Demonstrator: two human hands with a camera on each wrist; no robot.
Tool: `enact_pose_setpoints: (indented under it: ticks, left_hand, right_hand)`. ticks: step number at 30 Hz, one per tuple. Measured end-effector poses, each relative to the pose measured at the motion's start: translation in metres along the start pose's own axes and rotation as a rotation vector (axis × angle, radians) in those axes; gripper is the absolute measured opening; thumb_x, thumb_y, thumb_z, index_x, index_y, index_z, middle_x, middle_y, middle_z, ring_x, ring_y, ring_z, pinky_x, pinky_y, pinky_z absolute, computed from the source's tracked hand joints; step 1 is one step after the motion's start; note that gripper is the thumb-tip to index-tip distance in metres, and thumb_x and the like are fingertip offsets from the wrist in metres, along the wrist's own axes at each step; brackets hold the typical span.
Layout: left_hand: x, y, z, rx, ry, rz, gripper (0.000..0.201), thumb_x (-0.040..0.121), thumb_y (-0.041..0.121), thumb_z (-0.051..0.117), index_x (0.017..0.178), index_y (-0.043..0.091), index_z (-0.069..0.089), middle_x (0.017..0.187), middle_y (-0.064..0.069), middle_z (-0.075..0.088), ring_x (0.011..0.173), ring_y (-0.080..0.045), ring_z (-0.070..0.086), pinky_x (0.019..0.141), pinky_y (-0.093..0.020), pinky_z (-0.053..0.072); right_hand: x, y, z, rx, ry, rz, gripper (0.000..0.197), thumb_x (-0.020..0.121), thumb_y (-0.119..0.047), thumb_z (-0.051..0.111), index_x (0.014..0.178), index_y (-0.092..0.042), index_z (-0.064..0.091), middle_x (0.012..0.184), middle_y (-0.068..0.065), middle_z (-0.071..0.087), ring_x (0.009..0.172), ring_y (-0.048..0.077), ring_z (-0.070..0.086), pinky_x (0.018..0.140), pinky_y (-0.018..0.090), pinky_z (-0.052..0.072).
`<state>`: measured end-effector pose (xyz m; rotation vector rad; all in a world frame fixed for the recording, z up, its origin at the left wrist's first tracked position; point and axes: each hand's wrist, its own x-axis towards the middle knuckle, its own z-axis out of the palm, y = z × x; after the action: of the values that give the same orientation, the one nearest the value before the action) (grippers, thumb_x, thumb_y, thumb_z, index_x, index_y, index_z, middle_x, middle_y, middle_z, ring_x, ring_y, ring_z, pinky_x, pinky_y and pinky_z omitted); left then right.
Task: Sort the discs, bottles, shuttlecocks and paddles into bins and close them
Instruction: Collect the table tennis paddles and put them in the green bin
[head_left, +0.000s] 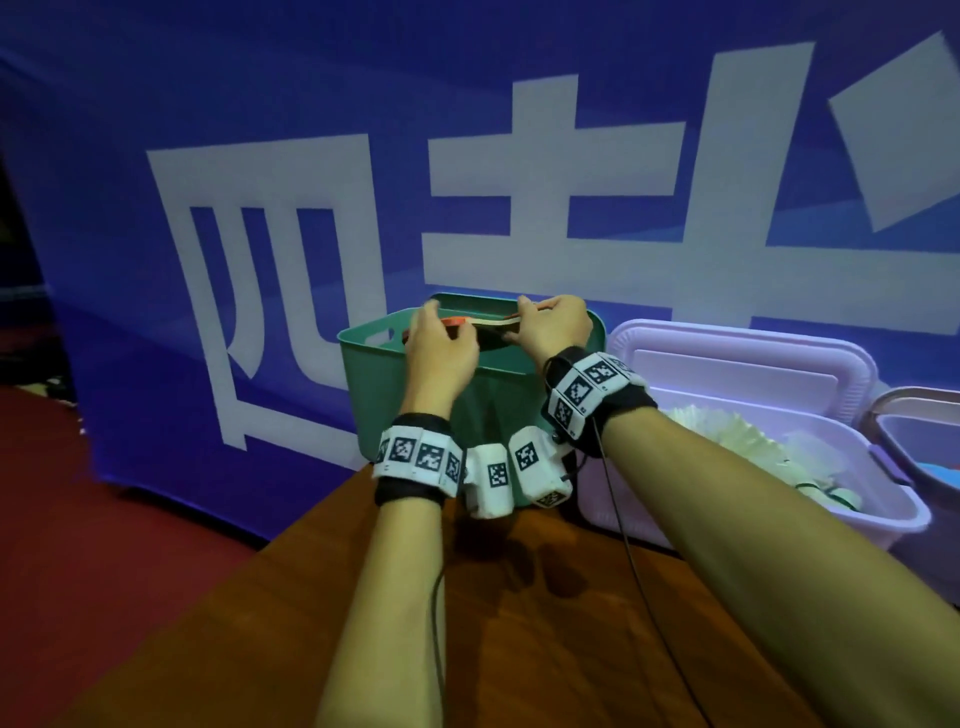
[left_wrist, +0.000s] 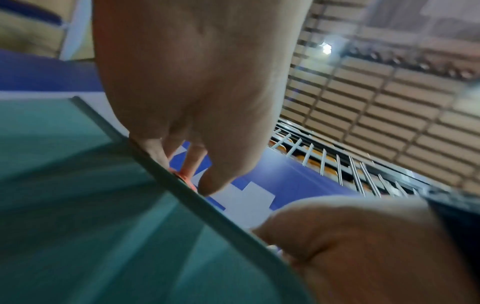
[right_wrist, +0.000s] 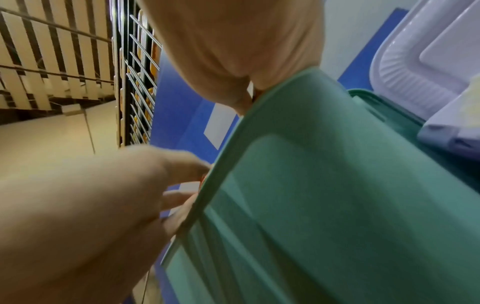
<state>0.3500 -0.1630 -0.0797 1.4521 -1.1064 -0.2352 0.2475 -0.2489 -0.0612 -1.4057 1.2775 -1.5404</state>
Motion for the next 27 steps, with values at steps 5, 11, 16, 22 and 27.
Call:
enact_pose_setpoints:
  ticks: [5, 11, 16, 22, 27]
  left_hand:
    - [0.000, -0.008, -0.003, 0.359, -0.084, 0.082, 0.045, 0.100, 0.019, 0.056, 0.144, 0.014, 0.050, 0.154, -0.007, 0.041, 0.141, -0.027, 0.042, 0.117, -0.041, 0.034]
    - [-0.002, -0.010, 0.000, 0.445, -0.163, 0.122, 0.030, 0.102, 0.021, 0.046, 0.121, 0.017, 0.069, 0.133, -0.011, 0.060, 0.124, -0.027, 0.053, 0.105, -0.040, 0.042]
    - [-0.003, -0.009, 0.003, 0.467, -0.178, 0.151, 0.032, 0.104, 0.021, 0.041, 0.116, 0.018, 0.070, 0.127, -0.010, 0.064, 0.121, -0.026, 0.055, 0.105, -0.042, 0.044]
    - [-0.005, -0.002, 0.005, 0.413, -0.203, 0.220, 0.027, 0.102, 0.024, 0.051, 0.125, 0.025, 0.065, 0.135, -0.001, 0.063, 0.126, -0.024, 0.056, 0.111, -0.047, 0.042]
    - [-0.016, 0.024, 0.022, 0.258, -0.237, 0.478, 0.021, 0.097, 0.021, 0.060, 0.114, 0.025, 0.071, 0.125, 0.007, 0.067, 0.121, -0.012, 0.056, 0.106, -0.033, 0.043]
  right_hand:
    - [-0.005, -0.010, -0.009, -0.355, -0.088, -0.017, 0.020, 0.090, -0.018, 0.070, 0.096, 0.001, 0.067, 0.096, 0.013, 0.069, 0.088, 0.029, 0.067, 0.069, 0.031, 0.051]
    - [-0.024, -0.020, -0.012, -0.743, -0.316, -0.094, 0.013, 0.092, -0.009, 0.066, 0.086, -0.005, 0.055, 0.105, 0.013, 0.066, 0.103, 0.030, 0.065, 0.075, 0.030, 0.050]
    - [-0.027, -0.018, -0.009, -0.684, -0.153, -0.187, 0.016, 0.088, -0.006, 0.061, 0.074, -0.012, 0.056, 0.098, 0.011, 0.070, 0.092, 0.029, 0.065, 0.102, 0.047, 0.046]
    - [-0.001, -0.009, -0.071, -0.544, -0.040, -0.322, 0.026, 0.079, -0.002, 0.053, 0.092, -0.014, 0.072, 0.100, 0.011, 0.072, 0.096, 0.034, 0.065, 0.086, 0.038, 0.054]
    - [0.054, 0.017, -0.175, -0.792, 0.005, -0.149, 0.041, 0.084, -0.010, 0.062, 0.125, -0.008, 0.062, 0.129, 0.017, 0.062, 0.123, 0.037, 0.054, 0.102, 0.035, 0.043]
